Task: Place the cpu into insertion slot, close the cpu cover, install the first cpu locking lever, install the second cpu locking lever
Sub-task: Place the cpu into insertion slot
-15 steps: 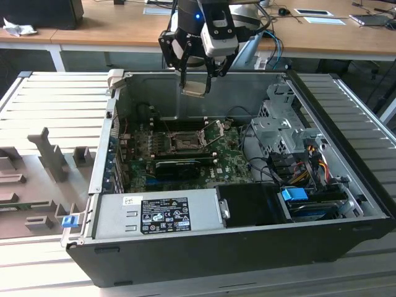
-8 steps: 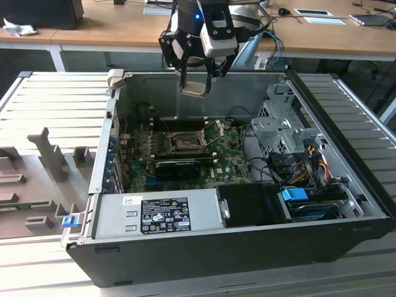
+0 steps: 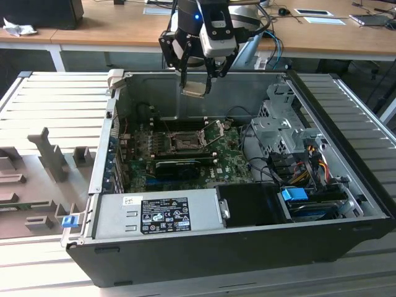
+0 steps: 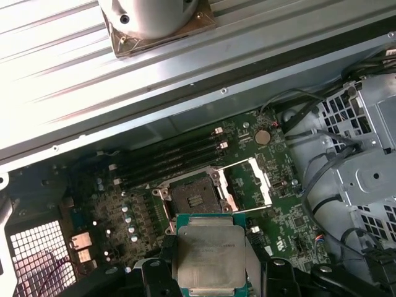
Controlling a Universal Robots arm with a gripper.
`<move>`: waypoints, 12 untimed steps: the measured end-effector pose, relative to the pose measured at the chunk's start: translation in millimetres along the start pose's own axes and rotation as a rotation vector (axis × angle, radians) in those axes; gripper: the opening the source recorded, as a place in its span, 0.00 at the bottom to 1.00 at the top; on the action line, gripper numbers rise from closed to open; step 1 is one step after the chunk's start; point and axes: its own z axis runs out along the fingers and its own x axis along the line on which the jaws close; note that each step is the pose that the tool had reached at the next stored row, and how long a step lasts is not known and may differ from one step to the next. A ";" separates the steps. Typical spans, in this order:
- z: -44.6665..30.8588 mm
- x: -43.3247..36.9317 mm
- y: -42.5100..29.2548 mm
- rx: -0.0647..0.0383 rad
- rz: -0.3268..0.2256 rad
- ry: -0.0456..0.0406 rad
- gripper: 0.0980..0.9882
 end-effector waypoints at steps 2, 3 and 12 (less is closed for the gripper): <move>0.1 0.0 0.0 0.000 0.006 -0.0005 0.48; 0.1 0.0 0.0 0.000 0.008 -0.0007 0.48; 0.4 0.0 0.0 -0.001 0.039 -0.0035 0.48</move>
